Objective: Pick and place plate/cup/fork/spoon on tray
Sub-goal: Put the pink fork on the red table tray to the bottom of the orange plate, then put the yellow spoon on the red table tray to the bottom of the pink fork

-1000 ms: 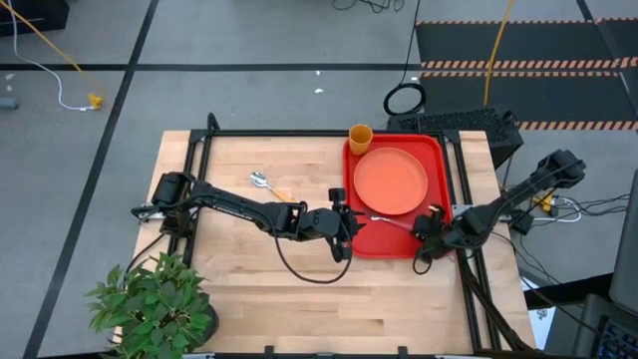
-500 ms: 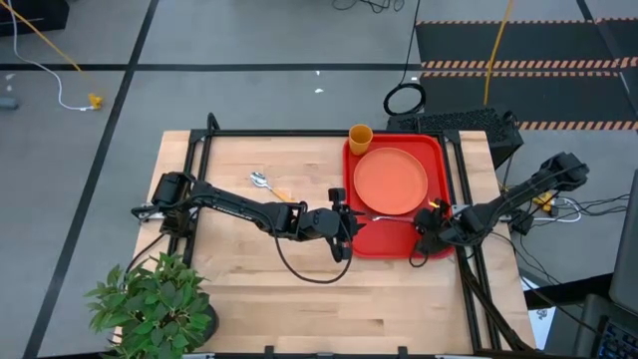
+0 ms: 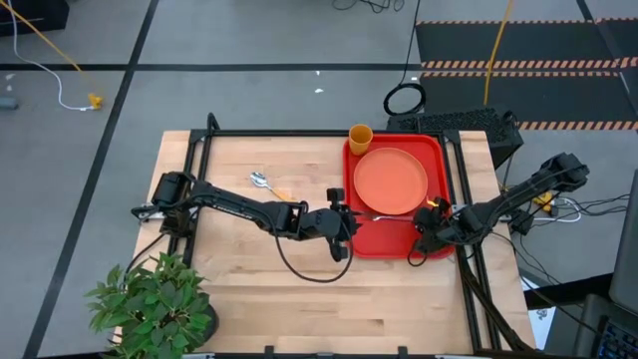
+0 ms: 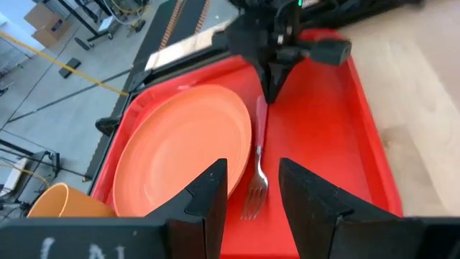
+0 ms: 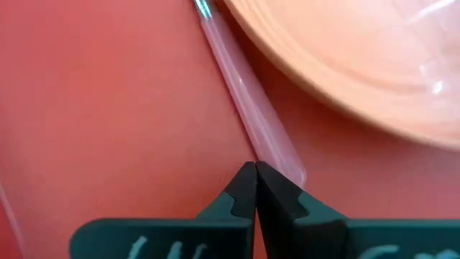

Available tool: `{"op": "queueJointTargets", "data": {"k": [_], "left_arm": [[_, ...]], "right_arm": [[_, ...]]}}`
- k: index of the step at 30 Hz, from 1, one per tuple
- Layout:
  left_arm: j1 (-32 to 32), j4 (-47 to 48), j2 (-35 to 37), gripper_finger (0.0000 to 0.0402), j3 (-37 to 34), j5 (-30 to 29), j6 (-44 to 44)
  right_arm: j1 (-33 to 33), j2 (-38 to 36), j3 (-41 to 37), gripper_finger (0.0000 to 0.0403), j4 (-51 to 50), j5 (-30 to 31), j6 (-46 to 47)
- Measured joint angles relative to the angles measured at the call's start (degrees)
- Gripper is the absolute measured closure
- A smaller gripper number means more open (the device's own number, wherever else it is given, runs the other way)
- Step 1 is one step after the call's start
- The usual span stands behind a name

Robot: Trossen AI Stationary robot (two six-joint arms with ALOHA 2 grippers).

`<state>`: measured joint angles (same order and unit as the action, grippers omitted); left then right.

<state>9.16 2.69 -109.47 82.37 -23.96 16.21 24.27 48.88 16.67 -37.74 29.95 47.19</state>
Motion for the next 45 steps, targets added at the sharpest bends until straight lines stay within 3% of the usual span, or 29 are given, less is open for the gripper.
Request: {"op": "queueJointTargets", "data": {"k": [9, 18, 24, 31, 38, 45], "left_arm": [[-2.3, 11.6, 0.0, 0.0272, 0.0, -2.7, -1.5], [-8.1, 35.4, 0.0, 0.0272, 0.0, -3.0, -10.6], [-11.9, 44.8, 0.0, 0.0272, -2.8, -2.9, -16.3], [-19.3, 44.7, 0.0, 0.0272, -7.9, 0.5, -10.2], [-25.3, 49.2, 0.0, 0.0267, -11.0, 3.5, -5.3], [-25.5, 50.7, 0.0, 0.0180, -11.1, 5.8, -3.2]], "right_arm": [[0.1, 0.0, 5.2, 0.0403, 0.6, -2.1, -3.5], [0.2, 0.0, 7.9, 0.0403, 3.6, -16.8, -6.7], [0.2, -0.1, 8.1, 0.0403, 7.3, -25.6, -8.6], [0.9, -0.1, 8.1, 0.0403, 7.7, -30.0, -9.4], [2.2, -0.1, 8.1, 0.0403, 7.6, -30.5, -11.6], [2.2, -1.8, 8.1, 0.0403, 7.5, -30.3, -12.9]]}}
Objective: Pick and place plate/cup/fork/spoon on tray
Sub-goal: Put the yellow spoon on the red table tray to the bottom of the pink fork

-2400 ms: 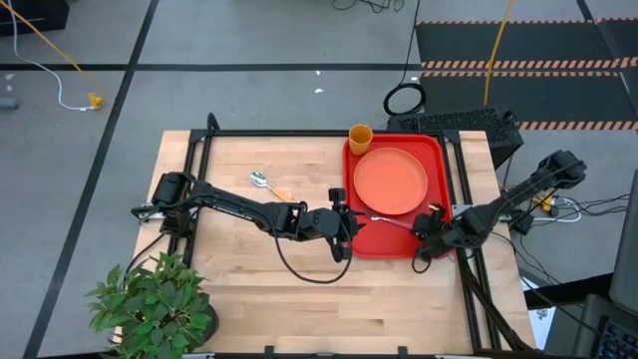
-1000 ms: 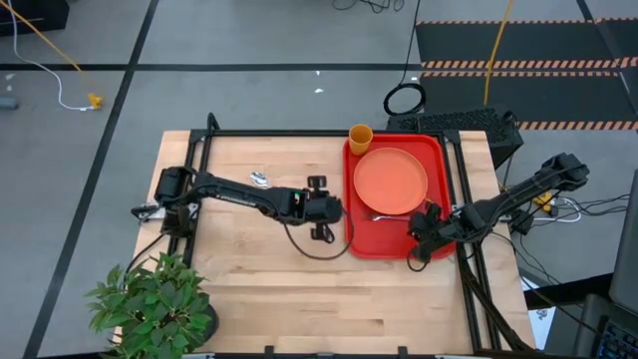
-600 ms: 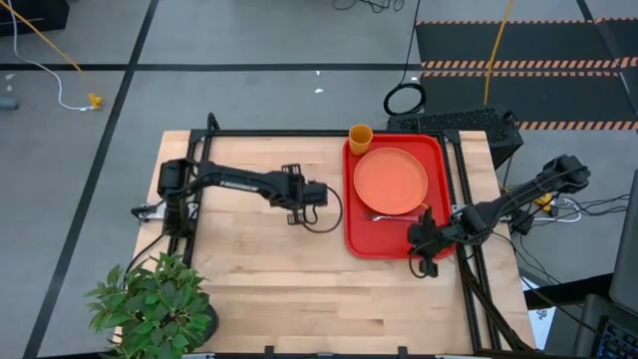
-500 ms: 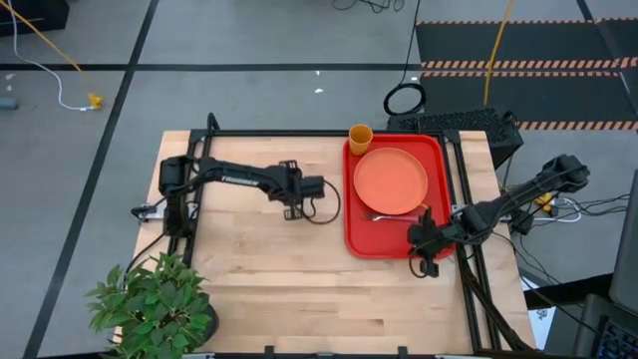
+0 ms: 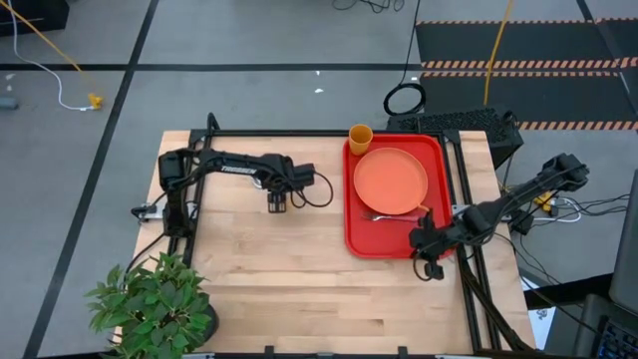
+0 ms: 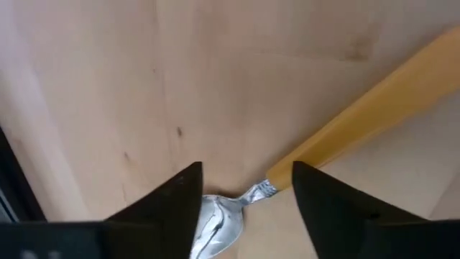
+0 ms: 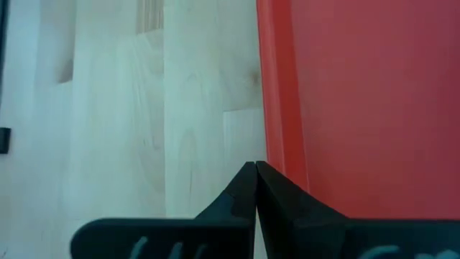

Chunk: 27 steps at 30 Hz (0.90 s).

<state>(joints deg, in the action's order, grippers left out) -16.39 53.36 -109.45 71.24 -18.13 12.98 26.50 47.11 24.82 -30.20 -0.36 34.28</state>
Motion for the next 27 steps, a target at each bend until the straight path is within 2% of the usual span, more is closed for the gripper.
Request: {"op": "queueJointTargets", "data": {"k": [4, 8, 20, 27], "left_arm": [[0.0, -0.1, 0.0, 0.0143, -0.2, -0.3, 5.4], [0.2, 0.2, 0.1, 0.0137, -0.3, -1.5, 8.1], [6.5, 6.3, 0.1, 0.0206, 0.1, -2.8, 8.3], [4.1, 3.4, 0.2, 0.0213, -1.0, -4.5, 12.8]], "right_arm": [[0.0, -1.2, 0.0, 0.0403, 0.0, 0.1, -0.1], [0.0, -1.5, 0.0, 0.0403, 0.0, 0.2, 0.4], [0.0, -1.5, 0.0, 0.0403, 0.0, 0.6, -0.6], [0.0, -1.5, 0.0, 0.0403, 0.8, 0.7, -0.5]]}}
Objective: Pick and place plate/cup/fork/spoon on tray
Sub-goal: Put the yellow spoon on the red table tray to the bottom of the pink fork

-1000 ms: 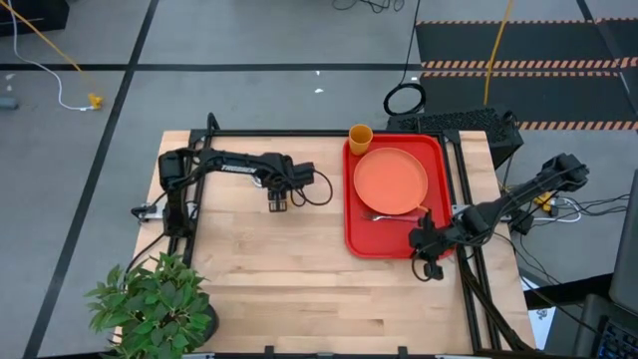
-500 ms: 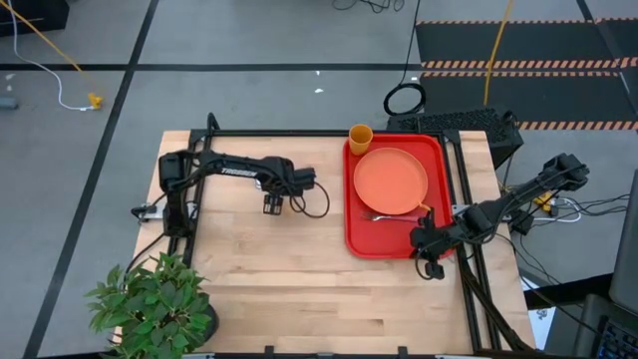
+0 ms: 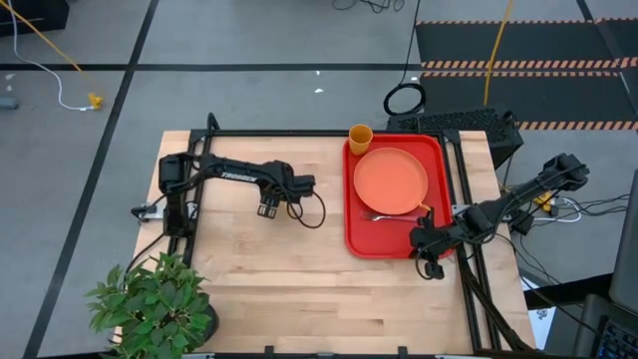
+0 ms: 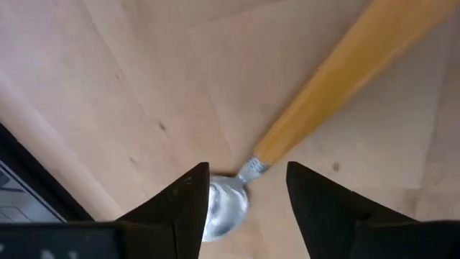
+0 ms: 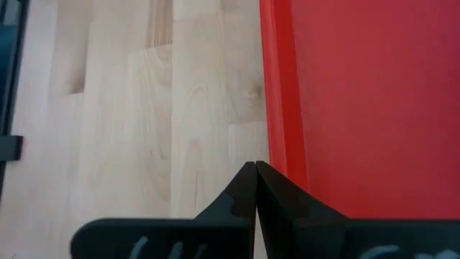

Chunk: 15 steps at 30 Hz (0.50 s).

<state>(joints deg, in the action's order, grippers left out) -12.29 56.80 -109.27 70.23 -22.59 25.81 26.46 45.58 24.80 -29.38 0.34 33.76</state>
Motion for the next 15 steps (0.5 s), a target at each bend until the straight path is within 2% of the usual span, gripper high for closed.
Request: {"op": "queueJointTargets", "data": {"k": [8, 15], "left_arm": [[-3.2, -2.0, 0.1, 0.0213, -2.6, 0.7, 2.6], [-3.7, -6.6, 0.5, 0.0218, -5.9, 2.6, 5.1]], "right_arm": [[0.0, 0.0, 0.0, 0.0403, 1.4, 0.0, -0.2], [0.0, 0.0, 0.0, 0.0403, 1.3, -0.1, -1.5]]}}
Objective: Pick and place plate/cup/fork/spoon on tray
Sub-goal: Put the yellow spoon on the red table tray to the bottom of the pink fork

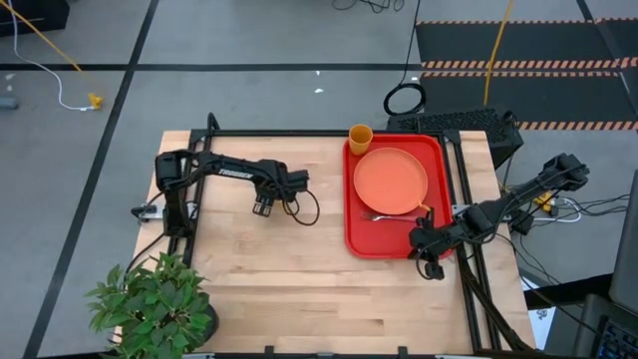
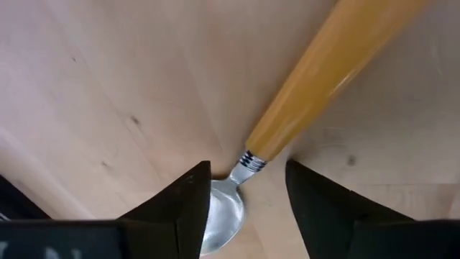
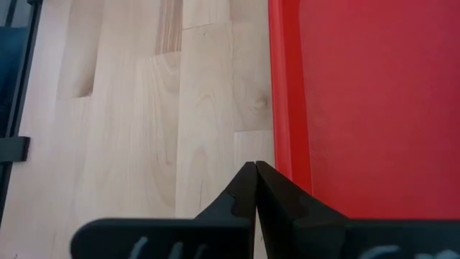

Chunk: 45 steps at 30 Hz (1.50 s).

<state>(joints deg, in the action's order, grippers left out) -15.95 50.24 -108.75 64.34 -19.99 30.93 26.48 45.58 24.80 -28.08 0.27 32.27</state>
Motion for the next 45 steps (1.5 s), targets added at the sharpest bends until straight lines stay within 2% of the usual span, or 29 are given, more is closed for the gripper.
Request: {"op": "queueJointTargets", "data": {"k": [3, 12, 16, 22, 26, 29, 36, 41, 45], "left_arm": [[0.8, 0.0, -0.1, 0.0241, -0.1, -0.4, 0.0], [2.6, 0.0, -0.3, 0.0351, -0.2, -0.2, -5.6], [3.4, -1.0, -0.3, 0.0377, 0.0, -0.5, -10.1], [5.3, -1.0, -0.4, 0.0362, 0.8, 0.0, -16.8], [7.5, -1.1, -0.6, 0.0359, 3.1, 2.9, -19.8], [9.3, -1.0, -0.7, 0.0368, 5.8, 4.8, -21.5], [13.7, -0.8, -0.6, 0.0397, 11.7, 5.3, -24.6], [15.0, -0.9, -0.6, 0.0388, 12.7, 4.9, -25.6], [15.2, -1.0, -0.6, 0.0397, 12.6, 4.8, -30.3]], "right_arm": [[0.0, 0.0, 0.0, 0.0403, 0.0, 0.1, -0.2], [0.0, 0.0, 0.0, 0.0403, 0.0, 1.2, -0.5], [0.0, 0.0, 0.0, 0.0403, 0.4, 1.4, -0.5], [0.0, 0.0, 0.0, 0.0403, 0.4, 1.5, -0.7], [0.0, 0.0, 0.0, 0.0403, 0.4, 1.6, -1.4], [0.0, 0.0, 0.0, 0.0403, 0.4, 1.6, -1.5], [0.0, 0.0, 0.0, 0.0403, 0.4, 1.6, -1.5], [0.0, 0.0, 0.0, 0.0403, 0.4, 1.6, -1.4], [0.0, 0.0, 0.0, 0.0403, 0.4, 1.6, -0.9]]}}
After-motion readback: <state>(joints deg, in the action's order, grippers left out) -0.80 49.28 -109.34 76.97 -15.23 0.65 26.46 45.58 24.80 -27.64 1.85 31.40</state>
